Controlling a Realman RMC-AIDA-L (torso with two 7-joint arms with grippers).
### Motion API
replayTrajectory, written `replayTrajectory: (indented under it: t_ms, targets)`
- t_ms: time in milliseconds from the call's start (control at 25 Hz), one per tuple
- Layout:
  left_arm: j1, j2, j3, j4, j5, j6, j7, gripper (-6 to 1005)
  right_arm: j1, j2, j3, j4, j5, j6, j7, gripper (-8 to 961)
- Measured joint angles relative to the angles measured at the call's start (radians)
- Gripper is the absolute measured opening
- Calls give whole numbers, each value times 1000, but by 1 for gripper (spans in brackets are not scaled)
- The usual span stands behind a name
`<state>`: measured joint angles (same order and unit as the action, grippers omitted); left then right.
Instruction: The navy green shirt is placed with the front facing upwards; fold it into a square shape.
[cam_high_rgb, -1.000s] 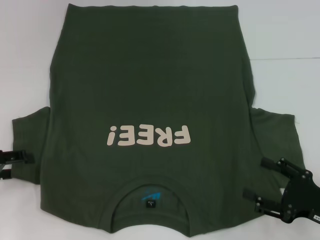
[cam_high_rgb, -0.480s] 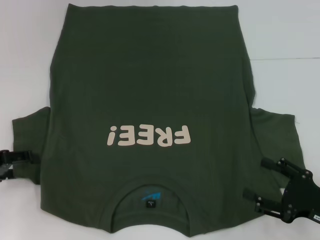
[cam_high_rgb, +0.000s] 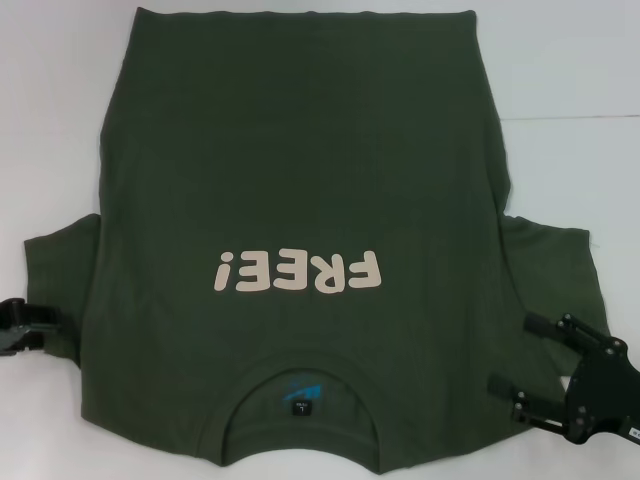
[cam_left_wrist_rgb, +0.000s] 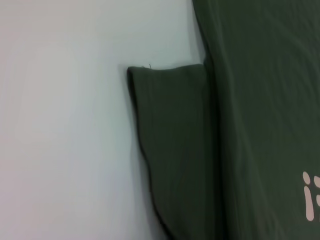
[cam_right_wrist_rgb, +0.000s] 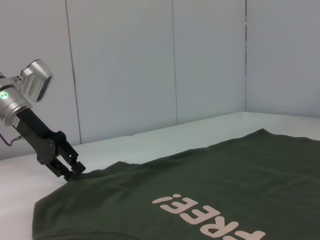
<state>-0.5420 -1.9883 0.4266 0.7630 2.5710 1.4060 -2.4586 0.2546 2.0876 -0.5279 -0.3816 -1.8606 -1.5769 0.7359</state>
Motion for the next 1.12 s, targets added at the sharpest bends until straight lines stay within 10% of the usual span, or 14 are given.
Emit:
replayTrajectory:
  t_ms: [760,1120]
  targets:
    - [-8,-3,21,7,19,-12,0,81,0,0,8,2,0,-9,0,927]
    - [-13,-1,31,9,20,-3,-4,80,0,0,8,4,0,-9,0,927]
